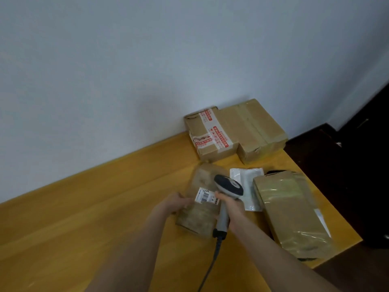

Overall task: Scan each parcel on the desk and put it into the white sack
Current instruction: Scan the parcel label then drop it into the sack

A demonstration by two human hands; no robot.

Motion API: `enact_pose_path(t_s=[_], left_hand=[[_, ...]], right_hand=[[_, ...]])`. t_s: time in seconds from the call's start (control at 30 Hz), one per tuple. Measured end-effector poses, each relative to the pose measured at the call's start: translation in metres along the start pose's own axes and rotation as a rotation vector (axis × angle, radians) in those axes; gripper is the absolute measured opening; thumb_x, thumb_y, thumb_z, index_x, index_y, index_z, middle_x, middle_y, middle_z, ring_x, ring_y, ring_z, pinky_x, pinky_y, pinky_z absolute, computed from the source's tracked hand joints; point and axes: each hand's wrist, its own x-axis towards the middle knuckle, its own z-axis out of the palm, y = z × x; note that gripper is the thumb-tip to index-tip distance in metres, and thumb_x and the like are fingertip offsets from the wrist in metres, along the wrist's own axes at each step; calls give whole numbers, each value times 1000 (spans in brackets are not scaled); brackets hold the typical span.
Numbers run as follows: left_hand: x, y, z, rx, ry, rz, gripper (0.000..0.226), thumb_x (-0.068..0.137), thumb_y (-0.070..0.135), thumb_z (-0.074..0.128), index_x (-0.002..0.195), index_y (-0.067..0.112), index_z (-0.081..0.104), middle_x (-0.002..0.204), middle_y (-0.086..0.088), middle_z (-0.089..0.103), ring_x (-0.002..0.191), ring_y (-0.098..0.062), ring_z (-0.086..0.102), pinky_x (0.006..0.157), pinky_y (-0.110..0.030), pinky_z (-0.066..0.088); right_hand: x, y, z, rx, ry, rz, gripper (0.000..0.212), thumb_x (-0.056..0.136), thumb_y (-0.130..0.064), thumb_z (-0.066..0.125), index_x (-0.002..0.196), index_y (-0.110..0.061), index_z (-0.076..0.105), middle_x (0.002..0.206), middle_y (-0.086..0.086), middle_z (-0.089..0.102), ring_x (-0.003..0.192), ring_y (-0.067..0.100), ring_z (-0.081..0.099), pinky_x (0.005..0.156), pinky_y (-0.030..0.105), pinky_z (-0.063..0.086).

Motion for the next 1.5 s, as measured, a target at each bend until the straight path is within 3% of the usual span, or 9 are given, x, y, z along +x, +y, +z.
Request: enact_pose_path(t_s=[0.17,0.4,0.57,0.67,0.77,0.93,1.07,1.33,1.5], left_hand=[[-29,-41,-35,-248,32,-93,41,83,20,72,115,9,49,100,-5,62,90,-16,60,78,-35,48],[-62,-51,-88,-512,112,-20,43,82,18,72,119,1,58,104,-8,66,98,-23,63,89,-39,54],[-55,-60,-95,62,582,177,50,78,25,75,120,14,50,110,-1,54,97,-18,55,80,-32,52],[-48,-69,-83,455,658,180,51,81,25,70,125,20,44,123,-1,48,110,-20,50,84,-31,51],[-41,-76,-55,551,689,190,55,80,29,70,127,23,42,126,0,46,115,-18,46,89,-29,48],[-32,-85,-46,367,524,244,50,85,32,68,129,22,46,129,1,44,108,-16,54,81,-29,52],[-29,-103,-69,307,560,159,44,91,34,60,131,19,48,134,-1,43,112,-21,55,88,-35,50],[-8,-109,-80,172,294,9,70,96,45,48,149,9,21,150,-14,36,133,-30,41,105,-41,39],[-23,-125,-65,-368,95,-113,58,97,47,45,141,9,42,138,-12,49,125,-29,47,97,-36,41]], right_hand=[[-16,0,22,-22,-130,-9,31,80,-19,77,106,-7,65,103,14,69,92,29,65,86,50,56],[-40,4,76,-76,-323,23,27,83,-19,75,106,-10,64,109,14,60,97,31,58,88,51,54],[-39,13,88,-83,-297,-2,41,81,-26,77,116,-10,62,104,14,63,92,33,62,74,46,57],[-32,15,89,-101,-288,-9,40,83,-27,76,115,-7,63,93,12,64,82,30,63,85,49,56],[-28,20,94,-140,-259,-18,44,82,-29,76,116,-6,61,94,12,60,86,31,60,77,44,52],[-25,33,95,-95,-260,39,38,84,-21,74,115,-2,63,105,15,66,90,29,63,62,35,52],[-22,39,93,-99,-226,42,39,82,-21,75,114,-2,62,104,14,65,94,29,63,66,38,54],[-23,56,99,-152,-246,90,32,83,-20,74,107,-6,60,98,12,63,90,28,61,68,41,53],[-33,49,104,-231,-273,21,17,83,-17,73,95,-11,62,92,10,66,85,28,63,87,52,53]])
